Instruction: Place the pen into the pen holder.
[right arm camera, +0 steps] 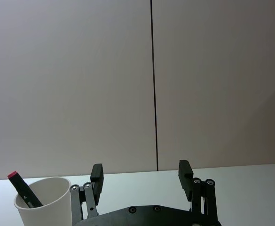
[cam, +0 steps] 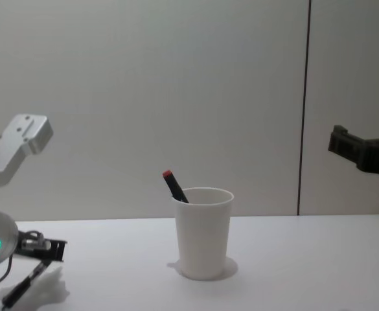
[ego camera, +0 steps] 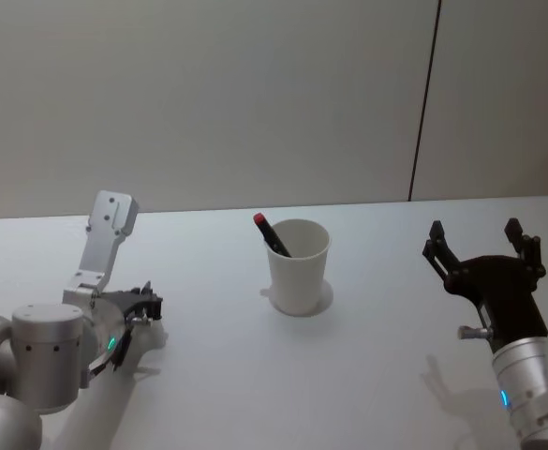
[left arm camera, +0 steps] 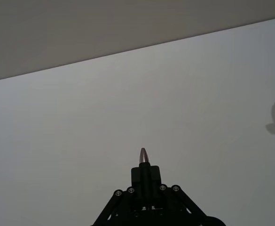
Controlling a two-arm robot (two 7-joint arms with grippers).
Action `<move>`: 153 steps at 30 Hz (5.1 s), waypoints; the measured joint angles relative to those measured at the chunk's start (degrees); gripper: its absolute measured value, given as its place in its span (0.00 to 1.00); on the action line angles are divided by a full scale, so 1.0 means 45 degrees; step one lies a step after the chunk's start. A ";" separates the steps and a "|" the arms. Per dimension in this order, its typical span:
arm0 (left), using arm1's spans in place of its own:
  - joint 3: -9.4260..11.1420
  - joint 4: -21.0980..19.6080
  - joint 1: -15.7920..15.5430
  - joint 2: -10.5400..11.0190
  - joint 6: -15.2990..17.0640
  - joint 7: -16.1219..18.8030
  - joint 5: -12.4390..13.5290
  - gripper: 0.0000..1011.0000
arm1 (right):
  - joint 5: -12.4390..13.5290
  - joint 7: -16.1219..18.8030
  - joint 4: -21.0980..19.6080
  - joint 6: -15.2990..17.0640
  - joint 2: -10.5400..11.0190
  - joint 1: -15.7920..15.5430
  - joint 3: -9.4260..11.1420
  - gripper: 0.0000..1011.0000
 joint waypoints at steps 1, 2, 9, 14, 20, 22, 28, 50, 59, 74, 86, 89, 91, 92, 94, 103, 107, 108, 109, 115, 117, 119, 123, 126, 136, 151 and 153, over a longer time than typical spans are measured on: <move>-0.0007 -0.0047 0.0014 0.0003 -0.0060 0.0005 0.0000 0.13 | 0.0000 0.0000 0.0000 0.0000 0.0000 0.0000 0.0000 0.99; -0.0028 -0.0163 0.0051 0.0012 -0.0190 0.0010 0.0000 0.13 | 0.0000 0.0000 0.0000 0.0000 0.0000 0.0000 0.0000 0.99; -0.0142 -0.0678 0.0215 0.0064 -0.1000 0.0020 -0.0167 0.13 | -0.0001 0.0000 0.0000 0.0000 0.0000 0.0000 0.0000 0.99; -0.0238 -0.1004 0.0366 0.0104 -0.1804 -0.0039 -0.0424 0.13 | 0.0000 0.0000 0.0000 0.0000 0.0000 0.0000 0.0000 0.99; -0.0341 -0.1280 0.0540 0.0146 -0.2794 -0.0255 -0.0747 0.13 | 0.0000 0.0000 0.0000 0.0000 0.0000 0.0000 0.0000 0.99; -0.0383 -0.1365 0.0600 0.0161 -0.3215 -0.0389 -0.0888 0.13 | 0.0000 0.0000 0.0000 0.0000 0.0000 0.0000 0.0001 0.99; -0.0497 -0.1520 0.0765 0.0188 -0.4467 -0.0876 -0.1371 0.13 | 0.0001 0.0000 0.0000 0.0000 0.0000 0.0000 0.0000 0.99; -0.0733 -0.1139 0.0829 0.0095 -0.8633 -0.4849 -0.3791 0.13 | 0.0000 0.0001 0.0000 0.0000 0.0000 0.0000 0.0000 0.99; -0.0748 -0.0652 0.0606 0.0039 -0.9588 -0.6896 -0.4491 0.13 | 0.0000 0.0000 0.0000 0.0001 0.0000 0.0000 0.0000 0.99; -0.0618 -0.0102 0.0346 -0.0103 -1.0572 -0.9282 -0.5039 0.13 | 0.0000 0.0007 0.0000 0.0001 -0.0001 0.0000 0.0000 0.99; -0.0463 -0.0024 0.0290 -0.0170 -1.0768 -0.9956 -0.4976 0.13 | 0.0068 0.0780 0.0000 0.0057 0.0070 0.0062 0.0122 0.99; -0.0423 -0.0021 0.0260 -0.0197 -1.0784 -1.0018 -0.4924 0.13 | 0.0099 0.1017 -0.0004 0.0073 0.0092 0.0089 0.0152 0.99; -0.0393 -0.0020 0.0244 -0.0215 -1.0793 -1.0057 -0.4890 0.13 | 0.0125 0.1276 -0.0013 0.0084 0.0120 0.0124 0.0189 0.99; -0.0382 -0.0020 0.0235 -0.0222 -1.0796 -1.0066 -0.4882 0.13 | 0.0140 0.1455 -0.0018 0.0096 0.0130 0.0148 0.0204 0.99; -0.0366 -0.0019 0.0227 -0.0233 -1.0801 -1.0078 -0.4866 0.13 | 0.0155 0.1620 -0.0024 0.0109 0.0147 0.0173 0.0230 0.99; -0.0275 -0.0038 0.0183 -0.0288 -1.0816 -1.0129 -0.4771 0.12 | 0.0375 0.2692 -0.0038 0.0187 0.0232 0.0325 0.0360 0.99; -0.0248 -0.0054 0.0171 -0.0299 -1.0822 -1.0145 -0.4738 0.13 | 0.0603 0.3261 -0.0034 0.0220 0.0274 0.0404 0.0424 0.99; -0.0239 -0.0061 0.0169 -0.0300 -1.0823 -1.0149 -0.4732 0.13 | 0.0654 0.3376 -0.0028 0.0227 0.0284 0.0429 0.0437 0.99; -0.0235 -0.0064 0.0168 -0.0302 -1.0824 -1.0152 -0.4727 0.13 | 0.0779 0.3659 -0.0003 0.0244 0.0300 0.0464 0.0463 0.99; -0.0202 -0.0075 0.0158 -0.0310 -1.0835 -1.0163 -0.4689 0.13 | 0.1240 0.4606 0.0132 0.0301 0.0338 0.0628 0.0550 0.99; -0.0191 -0.0076 0.0150 -0.0316 -1.0842 -1.0166 -0.4681 0.13 | 0.1441 0.5016 0.0216 0.0340 0.0343 0.0719 0.0583 0.99; -0.0184 -0.0076 0.0145 -0.0319 -1.0847 -1.0168 -0.4675 0.13 | 0.1662 0.5423 0.0306 0.0385 0.0339 0.0812 0.0601 0.99; -0.0165 -0.0055 0.0117 -0.0331 -1.0866 -1.0175 -0.4661 0.13 | 0.2007 0.6152 0.0490 0.0473 0.0311 0.0985 0.0632 0.99; -0.0156 -0.0031 0.0103 -0.0338 -1.0875 -1.0178 -0.4658 0.13 | 0.2267 0.6711 0.0657 0.0571 0.0275 0.1137 0.0640 0.99; -0.0137 0.0125 -0.0005 -0.0371 -1.0938 -1.0209 -0.4654 0.13 | 0.2968 0.8485 0.1302 0.1108 0.0081 0.1729 0.0617 0.99; -0.0118 0.0326 -0.0148 -0.0399 -1.0978 -1.0307 -0.4695 0.13 | 0.3522 1.0366 0.2539 0.1981 -0.0314 0.2704 0.0477 0.99; -0.0115 0.0348 -0.0169 -0.0402 -1.0982 -1.0342 -0.4714 0.13 | 0.3578 1.0555 0.2718 0.2054 -0.0373 0.2835 0.0457 0.99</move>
